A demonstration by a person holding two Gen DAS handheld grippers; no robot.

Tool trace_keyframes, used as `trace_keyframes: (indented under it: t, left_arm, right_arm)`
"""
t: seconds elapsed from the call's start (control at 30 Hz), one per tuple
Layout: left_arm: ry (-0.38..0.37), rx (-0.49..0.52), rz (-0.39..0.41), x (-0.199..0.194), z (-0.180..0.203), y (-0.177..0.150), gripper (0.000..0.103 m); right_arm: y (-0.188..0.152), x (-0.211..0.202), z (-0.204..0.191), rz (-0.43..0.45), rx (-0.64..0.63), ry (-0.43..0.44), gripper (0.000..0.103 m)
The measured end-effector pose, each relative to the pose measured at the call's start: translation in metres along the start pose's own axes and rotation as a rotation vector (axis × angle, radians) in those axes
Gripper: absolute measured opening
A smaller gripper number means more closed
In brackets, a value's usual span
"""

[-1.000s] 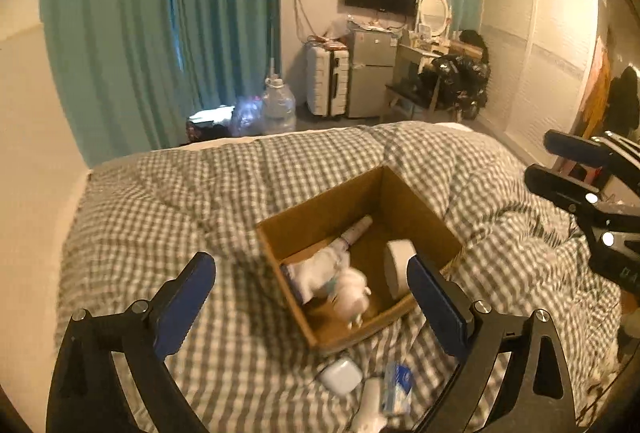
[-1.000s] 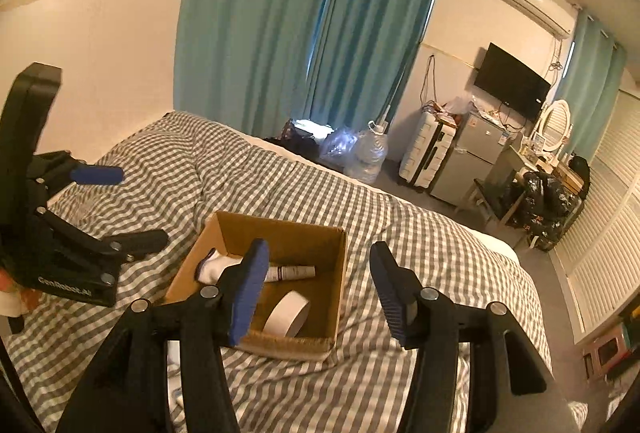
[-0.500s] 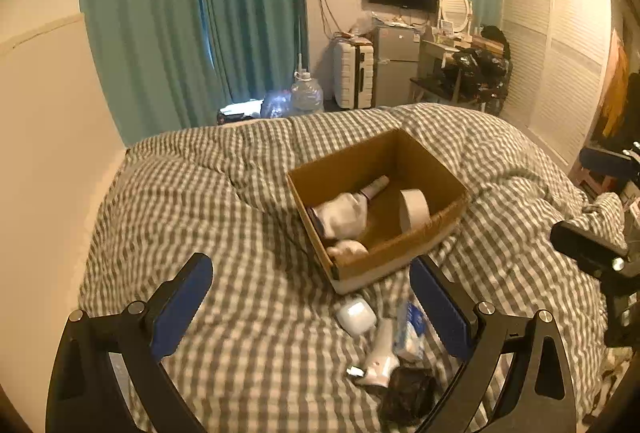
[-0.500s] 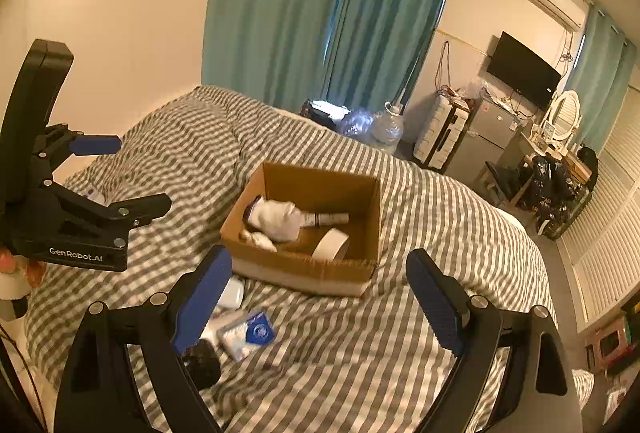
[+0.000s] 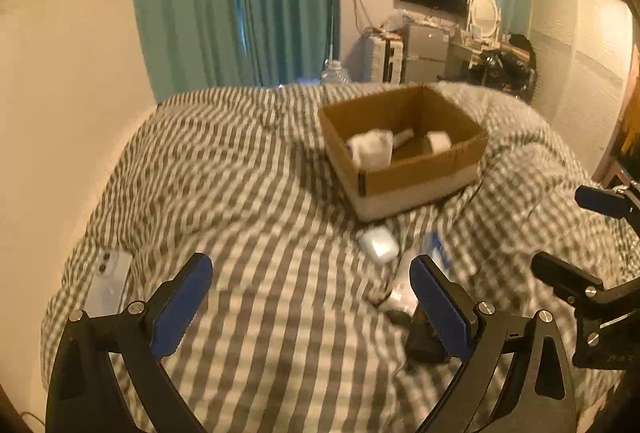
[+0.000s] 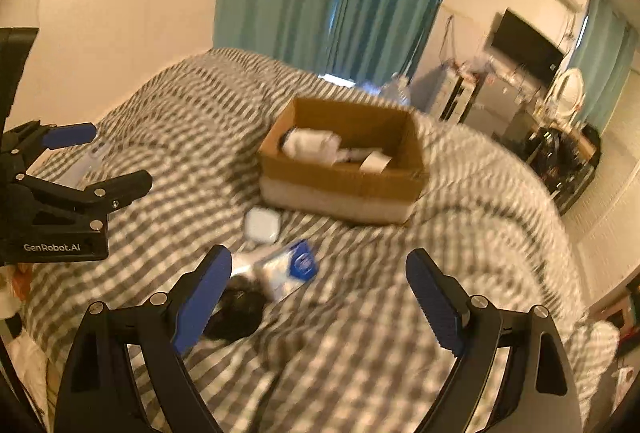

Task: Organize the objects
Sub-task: 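Grasp the black round ring with the right gripper and lift it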

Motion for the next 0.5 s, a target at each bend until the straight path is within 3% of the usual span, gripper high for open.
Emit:
trace_keyframes:
  t: [0.13,0.5]
  left_arm:
    - [0.045,0.042,-0.031,0.012,0.000,-0.020,0.102]
    - [0.040,0.094,-0.067,0.028,0.010,-0.042,0.102]
  right_arm:
    - [-0.022,0.025,-0.021,-0.054,0.013,0.069,0.089]
    - [-0.063,0.085,-0.036,-0.213,-0.002,0.094,0.089]
Point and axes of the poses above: each gripper's, at about its wrist camera, not at the fingertips, and x roughly the way its jaws point, z to its right, y to its top, the point moved 10 cm from there along x, roughly the way its jaws point, and after that the axes turned 4 degrees about y, right-handed, at the moved point
